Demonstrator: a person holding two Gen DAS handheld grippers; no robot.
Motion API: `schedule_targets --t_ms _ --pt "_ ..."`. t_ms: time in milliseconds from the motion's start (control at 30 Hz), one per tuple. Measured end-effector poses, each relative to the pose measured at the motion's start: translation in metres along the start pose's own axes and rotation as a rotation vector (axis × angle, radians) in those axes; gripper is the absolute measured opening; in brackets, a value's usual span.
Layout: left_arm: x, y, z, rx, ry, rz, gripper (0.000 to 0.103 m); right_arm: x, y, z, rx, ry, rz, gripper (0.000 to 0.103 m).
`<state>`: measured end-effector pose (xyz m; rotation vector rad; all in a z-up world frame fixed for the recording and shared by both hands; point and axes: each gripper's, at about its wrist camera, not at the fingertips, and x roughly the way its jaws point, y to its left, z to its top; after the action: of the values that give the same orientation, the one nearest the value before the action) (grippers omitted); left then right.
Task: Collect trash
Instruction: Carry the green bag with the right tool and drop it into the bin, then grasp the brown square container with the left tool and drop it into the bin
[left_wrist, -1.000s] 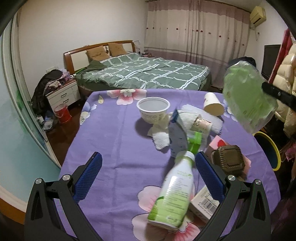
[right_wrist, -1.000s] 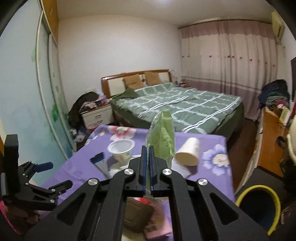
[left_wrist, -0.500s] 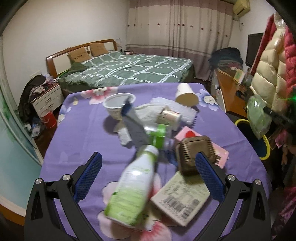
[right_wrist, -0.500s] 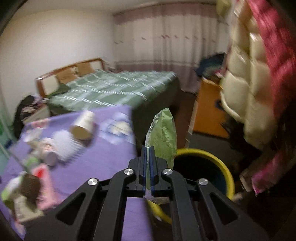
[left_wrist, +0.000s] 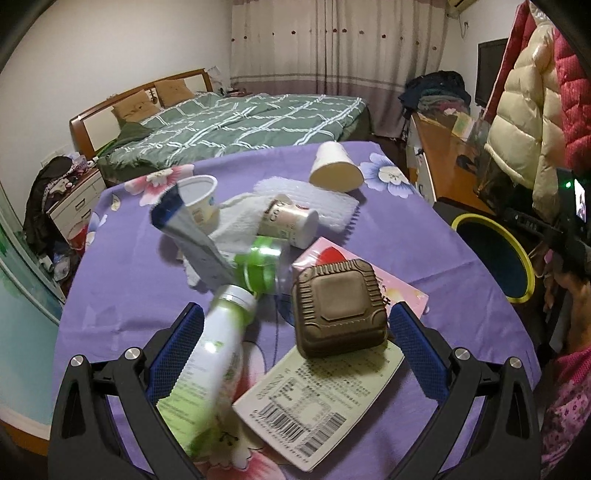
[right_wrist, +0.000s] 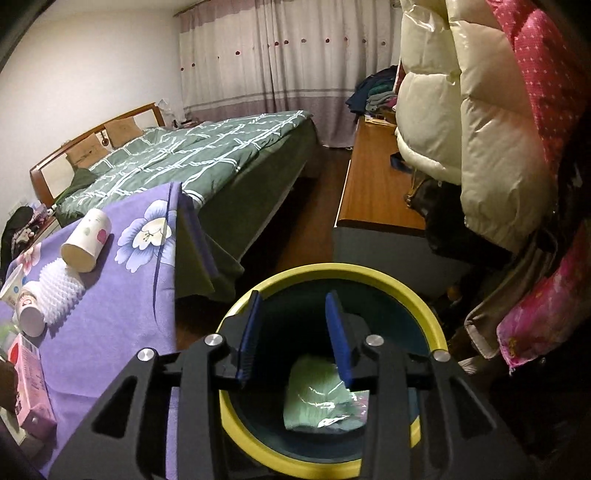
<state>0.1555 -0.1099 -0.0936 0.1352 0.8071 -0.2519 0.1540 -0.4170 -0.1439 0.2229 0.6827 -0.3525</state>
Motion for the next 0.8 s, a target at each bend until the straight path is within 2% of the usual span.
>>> schedule_targets --t_ms 100,300,533,667,800 --pt "0.011 -0.006 -0.001 0.003 0.016 -0.008 0.099 -0.002 0.003 -0.002 0.002 -0.008 0.014 0.039" --pt "0.034 -0.013 0.000 0.008 0.033 -0.004 0.098 -0.004 0.011 -0.004 0.000 -0.013 0.039 0.040" --pt "0.057 -0.023 0.003 0.027 0.059 -0.024 0.086 -0.004 0.011 -0.004 0.001 -0.015 0.048 0.040" --pt "0.061 -0.024 0.004 0.015 0.049 -0.051 0.072 -0.006 0.008 -0.006 0.005 -0.019 0.046 0.040" --pt "0.061 -0.026 0.006 0.023 0.034 -0.043 0.068 -0.010 0.003 -0.009 0.016 -0.022 0.050 0.040"
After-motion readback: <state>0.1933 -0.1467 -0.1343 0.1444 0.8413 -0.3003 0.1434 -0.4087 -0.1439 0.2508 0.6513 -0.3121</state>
